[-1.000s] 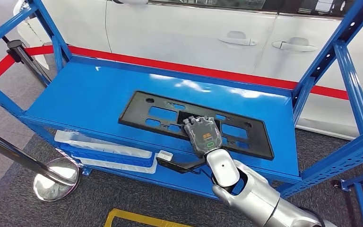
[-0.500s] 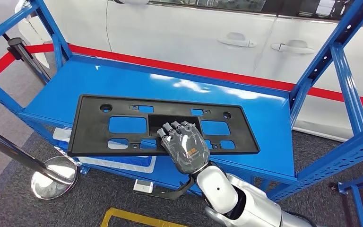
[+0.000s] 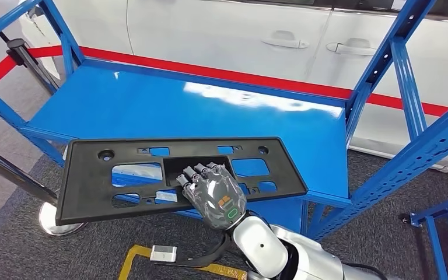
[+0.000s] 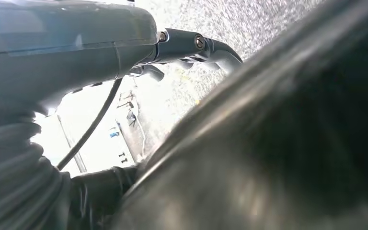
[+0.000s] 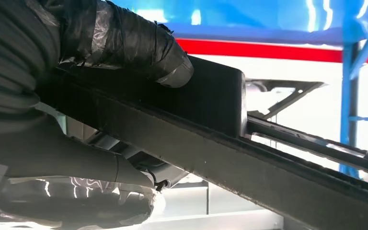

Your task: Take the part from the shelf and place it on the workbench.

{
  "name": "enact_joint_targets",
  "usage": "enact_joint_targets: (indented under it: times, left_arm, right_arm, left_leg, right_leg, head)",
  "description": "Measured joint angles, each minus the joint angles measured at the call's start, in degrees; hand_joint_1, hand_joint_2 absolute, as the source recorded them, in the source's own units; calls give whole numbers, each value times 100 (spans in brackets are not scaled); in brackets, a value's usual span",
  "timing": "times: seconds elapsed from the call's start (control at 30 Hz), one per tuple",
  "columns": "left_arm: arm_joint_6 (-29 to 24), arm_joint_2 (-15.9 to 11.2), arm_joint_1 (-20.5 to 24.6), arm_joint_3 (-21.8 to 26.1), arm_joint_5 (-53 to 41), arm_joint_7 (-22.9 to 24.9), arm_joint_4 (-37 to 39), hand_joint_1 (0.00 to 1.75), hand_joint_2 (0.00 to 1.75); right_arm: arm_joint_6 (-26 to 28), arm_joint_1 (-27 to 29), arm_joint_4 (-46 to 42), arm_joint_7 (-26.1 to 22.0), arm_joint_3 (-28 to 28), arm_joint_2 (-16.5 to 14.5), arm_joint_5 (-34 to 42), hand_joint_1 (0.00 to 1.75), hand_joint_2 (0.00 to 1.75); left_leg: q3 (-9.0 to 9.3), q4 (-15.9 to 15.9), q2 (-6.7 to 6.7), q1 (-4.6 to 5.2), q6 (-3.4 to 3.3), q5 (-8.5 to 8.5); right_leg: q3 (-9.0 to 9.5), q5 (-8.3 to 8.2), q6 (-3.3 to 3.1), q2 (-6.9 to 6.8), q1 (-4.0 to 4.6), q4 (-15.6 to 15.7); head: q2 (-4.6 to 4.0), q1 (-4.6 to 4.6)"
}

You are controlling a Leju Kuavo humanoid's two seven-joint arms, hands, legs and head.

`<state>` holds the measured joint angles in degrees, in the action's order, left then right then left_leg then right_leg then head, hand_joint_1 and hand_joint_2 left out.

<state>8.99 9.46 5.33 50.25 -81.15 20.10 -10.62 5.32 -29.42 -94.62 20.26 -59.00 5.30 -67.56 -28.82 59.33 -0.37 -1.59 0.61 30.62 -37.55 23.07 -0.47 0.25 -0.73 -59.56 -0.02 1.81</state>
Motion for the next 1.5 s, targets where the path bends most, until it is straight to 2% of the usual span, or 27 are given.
enact_joint_targets:
  times: [0.03, 0.13, 0.17, 0.27, 0.3, 0.33, 0.4, 0.47, 0.5, 0.57, 0.63, 0.67, 0.8, 0.83, 0.87, 0.9, 0.97, 1.0, 1.07, 1.13, 1.17, 1.23, 1.3, 1.33, 1.4, 1.47, 1.5]
  left_arm:
    - [9, 0, -1, 0, 1, 4, 1, 0, 175]
    - [20, 4, -10, 1, 2, 4, 4, 0, 175]
    - [19, 7, -7, 2, 3, -1, 5, 0, 175]
    - [15, 11, 11, 4, 5, -21, 7, 0, 175]
    - [14, 11, 12, 6, 5, -26, 7, 0, 175]
    - [14, 11, 11, 9, 6, -28, 7, 0, 175]
    - [14, 11, 8, 14, 7, -31, 7, 0, 175]
    - [14, 26, 5, 17, 7, -34, 8, 0, 175]
    - [14, 37, 4, 19, 7, -36, 10, 0, 175]
    - [14, 55, 3, 25, 7, -37, 14, 0, 175]
    - [14, 54, 1, 32, 7, -37, 15, 0, 175]
    - [14, 52, 3, 36, 7, -37, 15, 0, 175]
    - [15, 46, 9, 50, 9, -45, 15, 0, 175]
    - [15, 46, 13, 53, 9, -47, 15, 0, 175]
    - [16, 45, 17, 57, 9, -48, 15, 0, 175]
    - [16, 44, 18, 62, 9, -49, 15, 0, 175]
    - [16, 40, 19, 70, 9, -50, 15, 0, 175]
    - [16, 39, 21, 73, 9, -52, 16, 0, 175]
    - [19, 39, 25, 85, 10, -55, 25, 0, 175]
    - [23, 43, 25, 109, 11, -55, 42, 0, 175]
    - [25, 43, 25, 119, 11, -55, 49, 0, 175]
    - [27, 42, 16, 127, 11, -55, 60, 0, 175]
    - [28, 38, -5, 130, 11, -55, 61, 0, 175]
    - [28, 38, -10, 131, 10, -54, 61, 0, 175]
    - [30, 37, -5, 131, 9, -55, 61, 0, 175]
    - [33, 40, 6, 131, 8, -55, 61, 0, 175]
    - [34, 46, 9, 131, 7, -56, 61, 0, 175]
  right_arm:
    - [1, -5, -32, -36, -21, -15, 45, 175, 175]
    - [-10, -12, -129, -112, -106, -45, 133, 175, 175]
    - [-22, -13, -157, -121, -129, -49, 167, 175, 175]
    - [-69, -24, -219, -120, -190, -55, 353, 175, 175]
    - [-82, -25, -227, -117, -201, -55, 429, 175, 175]
    - [-90, -25, -229, -115, -205, -56, 492, 175, 175]
    - [-98, -29, -233, -111, -214, -56, 567, 175, 175]
    - [-100, -41, -252, -109, -229, -65, 592, 175, 175]
    - [-100, -50, -267, -109, -235, -75, 595, 175, 175]
    - [-101, -72, -292, -109, -248, -94, 604, 175, 175]
    - [-108, -92, -305, -109, -271, -100, 626, 175, 175]
    - [-114, -105, -308, -109, -287, -103, 640, 175, 175]
    - [-138, -135, -317, -109, -370, -118, 674, 175, 175]
    - [-146, -137, -318, -109, -391, -117, 682, 175, 175]
    - [-154, -141, -318, -109, -414, -117, 688, 175, 175]
    - [-162, -148, -319, -109, -438, -117, 692, 175, 175]
    - [-173, -180, -325, -109, -490, -119, 699, 175, 175]
    - [-178, -205, -333, -108, -514, -120, 704, 175, 175]
    - [-185, -265, -352, -103, -557, -121, 716, 175, 175]
    - [-201, -304, -361, -86, -604, -116, 737, 175, 175]
    - [-211, -311, -363, -74, -627, -111, 753, 175, 175]
    - [-225, -304, -366, -49, -667, -98, 786, 175, 175]
    - [-228, -304, -368, -21, -698, -93, 807, 175, 175]
    - [-228, -303, -368, -5, -713, -92, 812, 175, 175]
    - [-230, -300, -367, 20, -744, -87, 815, 175, 175]
    - [-231, -304, -369, 43, -772, -85, 816, 175, 175]
    - [-232, -310, -373, 52, -779, -85, 818, 175, 175]
  left_leg:
    - [75, -162, -7, 19, -12, 5]
    - [-3, -235, -2, 30, -84, -109]
    - [-42, -250, 10, 25, -128, -171]
    - [-237, -254, 32, 56, -234, -355]
    - [-317, -242, 36, 76, -247, -408]
    - [-395, -226, 38, 95, -253, -455]
    - [-537, -190, 38, 133, -256, -534]
    - [-634, -159, 33, 169, -245, -605]
    - [-663, -153, 32, 174, -229, -645]
    - [-691, -167, 34, 164, -172, -735]
    - [-715, -183, 29, 153, -108, -772]
    - [-759, -117, 25, 154, -80, -672]
    - [-1066, 990, 20, 105, 32, 299]
    - [-1081, 1243, 20, 87, 61, 375]
    - [-1029, 1349, 20, 71, 85, 311]
    - [-890, 1275, 11, 54, 105, 151]
    - [-391, 679, -141, 14, 127, -63]
    - [-144, 317, -257, 2, 111, -42]
    - [83, -115, -413, 5, 54, 76]
    - [-2, -147, -302, 19, -26, -10]
    - [-52, -144, -228, 20, -73, -71]
    - [-172, -152, -55, 22, -182, -188]
    - [-295, -136, 103, 58, -246, -284]
    - [-364, -121, 187, 74, -256, -327]
    - [-498, -86, 344, 105, -258, -399]
    - [-591, -67, 470, 141, -258, -463]
    - [-613, -67, 529, 157, -251, -496]
  right_leg:
    - [-8, -43, 39, -2, 4, 12]
    - [-40, -102, 150, -2, 2, 38]
    - [-81, 31, 173, -2, -3, -51]
    - [-327, 862, 206, -9, -12, -962]
    - [-384, 1035, 209, -9, -9, -1304]
    - [-372, 1070, 200, -9, -1, -1505]
    - [-51, 842, 137, -8, 37, -1302]
    - [540, 647, 7, -9, 98, -514]
    - [776, 637, -43, -13, 125, -153]
    - [957, 660, -101, -20, 164, 201]
    - [917, 551, -126, -24, 148, 276]
    - [881, 490, -153, -26, 124, 312]
    - [577, 245, -209, 24, 72, 303]
    - [474, 189, -194, 51, 68, 277]
    - [364, 135, -175, 85, 61, 241]
    - [249, 84, -149, 126, 50, 195]
    - [35, -3, -79, 226, 31, 90]
    - [-48, -45, -40, 272, 27, 47]
    - [-151, -171, 37, 372, 29, 33]
    - [-233, -299, 100, 460, 17, 63]
    - [-295, -242, 125, 414, 18, 13]
    - [-446, 195, 166, 206, 15, -378]
    - [-596, 726, 197, 42, 13, -1101]
    - [-613, 837, 203, 15, 11, -1397]
    - [-398, 712, 180, -8, 25, -1483]
    - [161, 480, 69, -120, 76, -838]
    - [468, 489, -6, -245, 119, -422]
  head:
    - [1, 4]
    - [1, 3]
    - [0, -12]
    - [0, -49]
    - [0, -54]
    - [0, -58]
    - [0, -60]
    - [0, -56]
    - [0, -54]
    - [0, -59]
    - [0, -72]
    - [0, -69]
    - [0, -32]
    - [0, -34]
    - [0, -33]
    - [0, -32]
    - [0, -27]
    - [0, -33]
    - [1, -44]
    - [1, -46]
    - [1, -50]
    - [0, -84]
    - [0, -116]
    - [0, -119]
    - [0, -118]
    - [0, -114]
    - [0, -113]
